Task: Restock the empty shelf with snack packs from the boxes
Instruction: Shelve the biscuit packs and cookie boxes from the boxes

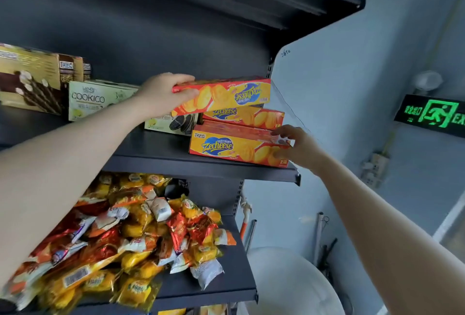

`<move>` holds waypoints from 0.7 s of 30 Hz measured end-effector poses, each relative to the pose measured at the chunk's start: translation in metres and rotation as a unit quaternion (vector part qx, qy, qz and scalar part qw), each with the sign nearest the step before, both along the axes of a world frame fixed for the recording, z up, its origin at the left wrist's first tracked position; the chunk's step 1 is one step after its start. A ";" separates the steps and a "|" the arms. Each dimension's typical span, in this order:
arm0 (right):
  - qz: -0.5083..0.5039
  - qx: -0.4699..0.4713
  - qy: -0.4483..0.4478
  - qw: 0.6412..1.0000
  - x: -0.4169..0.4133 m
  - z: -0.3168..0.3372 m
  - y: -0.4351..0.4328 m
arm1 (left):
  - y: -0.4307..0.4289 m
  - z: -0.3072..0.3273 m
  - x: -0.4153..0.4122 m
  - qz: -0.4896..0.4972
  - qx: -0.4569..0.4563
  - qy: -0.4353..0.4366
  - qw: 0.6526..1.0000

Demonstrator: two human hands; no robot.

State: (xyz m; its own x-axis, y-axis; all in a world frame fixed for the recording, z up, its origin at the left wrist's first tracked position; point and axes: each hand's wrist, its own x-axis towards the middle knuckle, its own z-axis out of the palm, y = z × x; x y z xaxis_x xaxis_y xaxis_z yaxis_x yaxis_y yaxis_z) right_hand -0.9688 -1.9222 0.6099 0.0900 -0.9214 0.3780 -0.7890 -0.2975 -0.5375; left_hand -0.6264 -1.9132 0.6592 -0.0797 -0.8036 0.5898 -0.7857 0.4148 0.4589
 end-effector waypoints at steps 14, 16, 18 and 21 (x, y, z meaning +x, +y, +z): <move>0.103 0.061 -0.351 0.929 -0.004 0.037 -0.025 | -0.012 -0.002 -0.043 -0.116 0.056 0.061 0.990; 0.101 0.061 -0.375 0.919 -0.010 0.038 -0.025 | -0.014 -0.002 -0.043 -0.116 0.069 0.106 0.985; 0.105 0.058 -0.377 0.918 -0.016 0.038 -0.024 | -0.016 -0.002 -0.043 -0.119 0.079 0.127 0.981; 0.112 0.061 -0.372 0.919 -0.019 0.039 -0.023 | -0.020 -0.003 -0.044 -0.126 0.098 0.115 0.980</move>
